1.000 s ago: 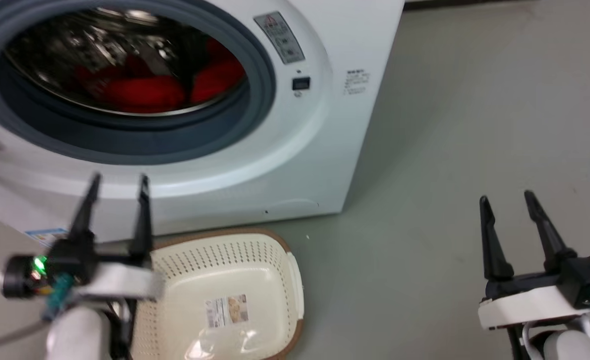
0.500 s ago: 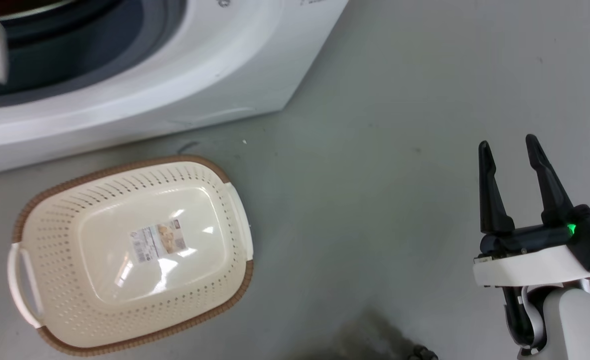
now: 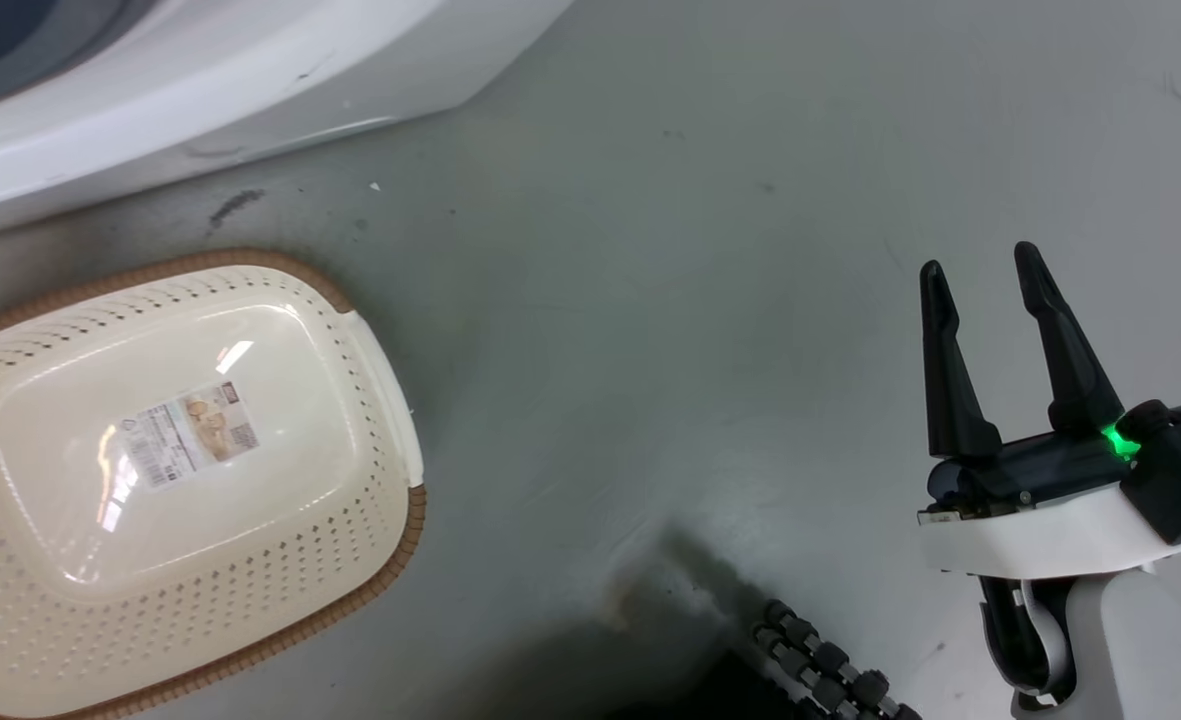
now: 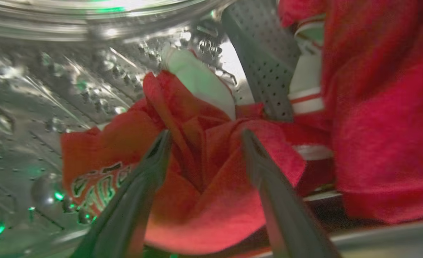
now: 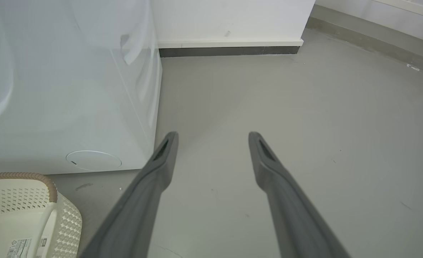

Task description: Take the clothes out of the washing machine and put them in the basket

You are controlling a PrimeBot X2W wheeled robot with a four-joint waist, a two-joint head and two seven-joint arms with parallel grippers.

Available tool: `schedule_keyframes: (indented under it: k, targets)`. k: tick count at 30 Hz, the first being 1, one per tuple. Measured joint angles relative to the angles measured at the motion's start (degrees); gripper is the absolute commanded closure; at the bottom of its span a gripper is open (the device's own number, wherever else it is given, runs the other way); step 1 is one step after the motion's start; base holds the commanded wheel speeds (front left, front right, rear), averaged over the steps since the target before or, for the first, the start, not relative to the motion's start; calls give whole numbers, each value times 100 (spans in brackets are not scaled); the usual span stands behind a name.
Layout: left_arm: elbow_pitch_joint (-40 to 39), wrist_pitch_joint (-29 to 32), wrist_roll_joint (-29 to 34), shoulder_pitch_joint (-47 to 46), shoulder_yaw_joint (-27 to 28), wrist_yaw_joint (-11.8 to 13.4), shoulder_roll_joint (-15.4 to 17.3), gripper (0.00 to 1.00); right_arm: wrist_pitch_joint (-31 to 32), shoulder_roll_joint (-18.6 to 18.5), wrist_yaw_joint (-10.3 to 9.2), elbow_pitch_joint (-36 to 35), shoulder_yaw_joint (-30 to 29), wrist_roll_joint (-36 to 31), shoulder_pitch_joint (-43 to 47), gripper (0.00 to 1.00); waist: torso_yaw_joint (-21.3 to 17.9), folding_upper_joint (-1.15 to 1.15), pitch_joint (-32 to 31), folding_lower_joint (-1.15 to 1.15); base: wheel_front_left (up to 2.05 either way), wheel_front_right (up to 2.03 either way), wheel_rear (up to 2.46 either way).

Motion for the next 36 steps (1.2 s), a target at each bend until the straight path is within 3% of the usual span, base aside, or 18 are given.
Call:
schedule_keyframes:
  k: [5,18,20,29,36]
  targets:
    - [219,225,-27,-260,-301,0,225,0,0,1,0,-68,82,55,1,0,-122,0,218,0,0,0,0]
    - [472,185,-107,-627,-583,1,261,0,0,0,0,-170,119,102,-3,0,-148,0,485,-2,0,0,0]
    - [517,136,-113,-662,-619,0,245,100,0,-1,0,-181,114,102,-4,0,-137,0,507,-2,0,0,0]
    - [757,-309,-302,-762,-769,0,108,100,0,0,0,-179,100,38,-45,0,-27,0,448,-2,0,0,0]
    - [1027,-1260,-354,-556,-813,36,-32,100,0,2,0,-142,-88,-141,-113,0,92,0,151,-1,0,0,0]
